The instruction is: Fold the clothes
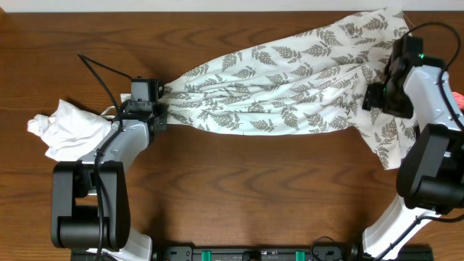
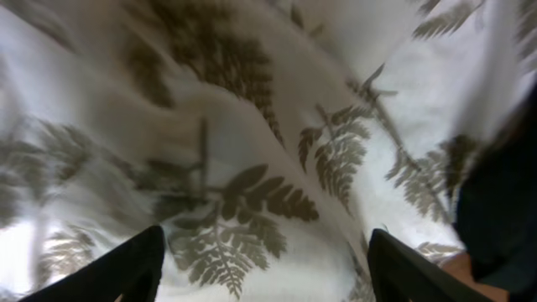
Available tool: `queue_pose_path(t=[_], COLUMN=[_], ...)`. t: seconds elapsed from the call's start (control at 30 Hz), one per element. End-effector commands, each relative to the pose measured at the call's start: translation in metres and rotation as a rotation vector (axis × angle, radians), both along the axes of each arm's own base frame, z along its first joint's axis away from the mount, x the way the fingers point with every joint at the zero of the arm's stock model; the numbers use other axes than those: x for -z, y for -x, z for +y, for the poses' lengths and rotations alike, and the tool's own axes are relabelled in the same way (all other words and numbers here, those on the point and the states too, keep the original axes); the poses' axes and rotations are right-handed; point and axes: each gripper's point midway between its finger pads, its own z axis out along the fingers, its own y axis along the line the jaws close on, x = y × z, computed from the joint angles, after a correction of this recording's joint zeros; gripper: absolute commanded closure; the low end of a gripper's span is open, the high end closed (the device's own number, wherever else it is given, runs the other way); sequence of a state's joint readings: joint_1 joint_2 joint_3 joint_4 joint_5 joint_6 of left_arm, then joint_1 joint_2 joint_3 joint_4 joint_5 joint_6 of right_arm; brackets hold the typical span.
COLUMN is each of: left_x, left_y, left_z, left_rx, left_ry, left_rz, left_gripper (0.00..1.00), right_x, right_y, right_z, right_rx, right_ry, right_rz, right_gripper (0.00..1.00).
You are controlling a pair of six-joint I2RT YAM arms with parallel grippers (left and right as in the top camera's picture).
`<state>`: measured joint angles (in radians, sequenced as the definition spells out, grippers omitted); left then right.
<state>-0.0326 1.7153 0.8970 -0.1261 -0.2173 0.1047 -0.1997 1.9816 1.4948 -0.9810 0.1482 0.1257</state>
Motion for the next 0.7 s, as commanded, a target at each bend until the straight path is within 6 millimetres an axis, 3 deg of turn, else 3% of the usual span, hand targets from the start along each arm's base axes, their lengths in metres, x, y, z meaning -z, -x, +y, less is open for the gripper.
queue_pose_path(t=[0.0,0.03,0.1,0.2,0.33,0.4,0.67], left_x=[-0.007,-0.007,-0.007,-0.007,-0.006,-0.006,-0.005], left_y=[-0.006,-0.006,-0.006,-0.006,-0.006,-0.006,-0.004], left_z=[0.006,0.006,0.006,0.006,0.006,0.006,0.006], left_rx=[-0.028,-0.028,-0.028,-0.028,-0.028,-0.028,-0.028], left_ry=[-0.014,-0.013,-0.014,-0.014,-0.014,-0.014,-0.015], left_rz=[-0.019,-0.019,-0.019,-0.019,-0.018,-0.018,-0.009], left_gripper=[0.94,0.94,0.94,0.94,0.94,0.94,0.94], right_x=[0.022,0.026,0.03,0.024,-0.01,-0.032,-0.112], right_y=[0.021,0.027,0.034,0.033,0.024,0.01,-0.08], right_z=[0.001,0.002,0.001,-0.007,-0.042,-0.059,-0.09], right_rx=[0.017,0.017,0.047,0.073,0.123,0.141,-0.069], right_ry=[0.006,0.003,-0.001,0.029,0.232,0.329,0.514], right_rz=[0.063,0.078,0.098,0.082,0.021,-0.046,-0.347], right_gripper=[0.32,0.42,0.75,0.9,0.93,0.92,0.99])
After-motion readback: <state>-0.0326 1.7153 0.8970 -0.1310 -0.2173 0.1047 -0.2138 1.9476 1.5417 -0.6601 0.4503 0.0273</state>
